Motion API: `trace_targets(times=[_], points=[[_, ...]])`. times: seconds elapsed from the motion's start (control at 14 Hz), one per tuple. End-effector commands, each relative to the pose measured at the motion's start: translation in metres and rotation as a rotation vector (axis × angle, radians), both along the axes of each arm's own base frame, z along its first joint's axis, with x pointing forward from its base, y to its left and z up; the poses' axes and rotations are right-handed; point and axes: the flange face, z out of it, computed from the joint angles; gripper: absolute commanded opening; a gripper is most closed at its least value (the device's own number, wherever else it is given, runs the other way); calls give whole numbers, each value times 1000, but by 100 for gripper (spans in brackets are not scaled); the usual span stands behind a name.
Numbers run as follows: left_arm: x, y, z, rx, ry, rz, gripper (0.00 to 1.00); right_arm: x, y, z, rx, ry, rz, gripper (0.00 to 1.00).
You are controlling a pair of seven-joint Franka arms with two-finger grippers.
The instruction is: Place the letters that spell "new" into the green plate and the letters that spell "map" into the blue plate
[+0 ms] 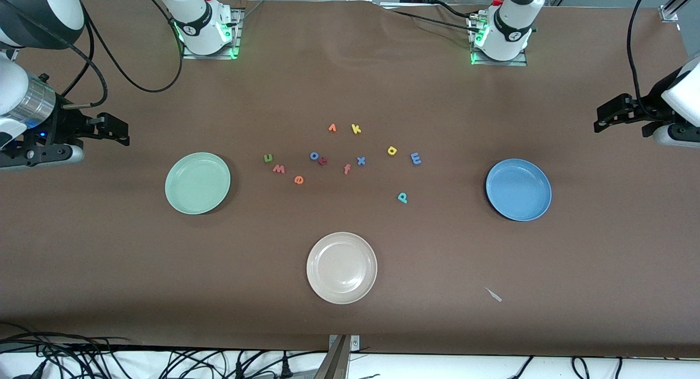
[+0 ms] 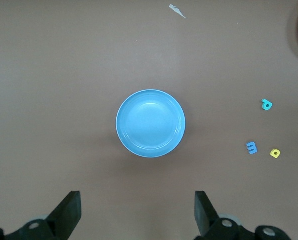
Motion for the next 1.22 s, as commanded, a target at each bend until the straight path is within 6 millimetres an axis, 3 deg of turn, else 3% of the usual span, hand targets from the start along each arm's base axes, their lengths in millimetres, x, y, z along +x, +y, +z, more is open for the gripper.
trace_targets(times=[0.0,1.15], points=[[-2,2,2,-14,-18,-15,100,1,2,3,-5,10,-8,99],[-2,3,0,-12,-16,-14,100,-2,4,2,-2,29,4,99]])
